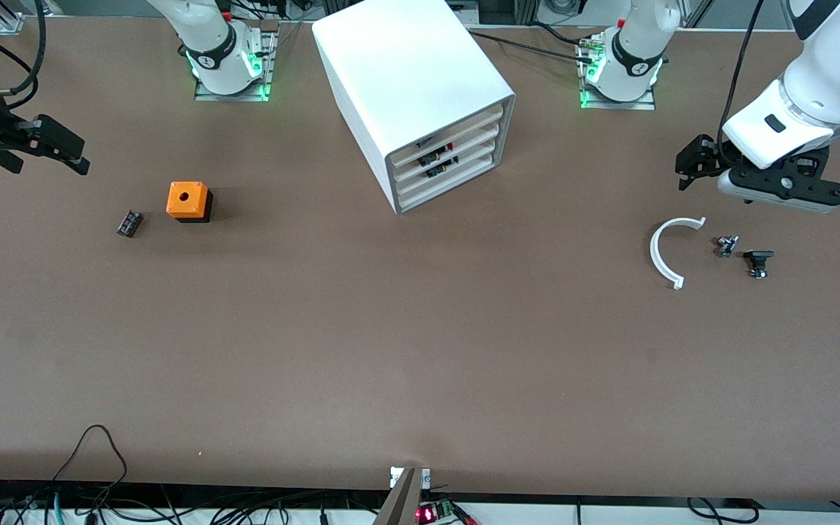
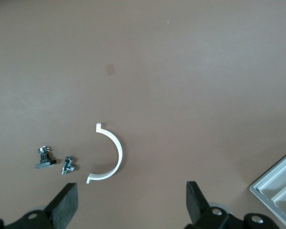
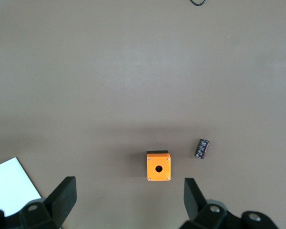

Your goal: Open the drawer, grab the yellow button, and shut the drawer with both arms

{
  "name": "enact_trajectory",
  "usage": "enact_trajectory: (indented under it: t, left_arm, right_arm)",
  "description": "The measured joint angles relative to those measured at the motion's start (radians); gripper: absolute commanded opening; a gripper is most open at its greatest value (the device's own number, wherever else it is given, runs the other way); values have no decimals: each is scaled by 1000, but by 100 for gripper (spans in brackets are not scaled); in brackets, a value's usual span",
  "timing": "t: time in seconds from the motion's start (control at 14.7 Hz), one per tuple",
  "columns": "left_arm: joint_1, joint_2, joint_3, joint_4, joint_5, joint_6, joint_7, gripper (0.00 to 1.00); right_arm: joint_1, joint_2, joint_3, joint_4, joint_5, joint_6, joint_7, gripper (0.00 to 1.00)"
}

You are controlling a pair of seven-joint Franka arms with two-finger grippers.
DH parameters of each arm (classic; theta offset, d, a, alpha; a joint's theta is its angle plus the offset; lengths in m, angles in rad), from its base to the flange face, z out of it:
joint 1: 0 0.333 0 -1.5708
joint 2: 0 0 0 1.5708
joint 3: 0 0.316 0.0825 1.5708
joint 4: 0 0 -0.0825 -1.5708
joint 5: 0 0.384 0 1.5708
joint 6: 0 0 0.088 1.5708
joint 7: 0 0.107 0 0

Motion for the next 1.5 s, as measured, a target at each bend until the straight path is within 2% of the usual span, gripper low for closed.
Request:
enact_trajectory:
  t: [0.75,1.5]
  left_arm:
    - [9,0,12,22,0,-17,-1,100]
    - [9,0,15,32,0,-57,-1,100]
  right_arm:
    - [0,9,0,32,9,-6,-37,100]
    - [1,181,3,29,9,2,-42,100]
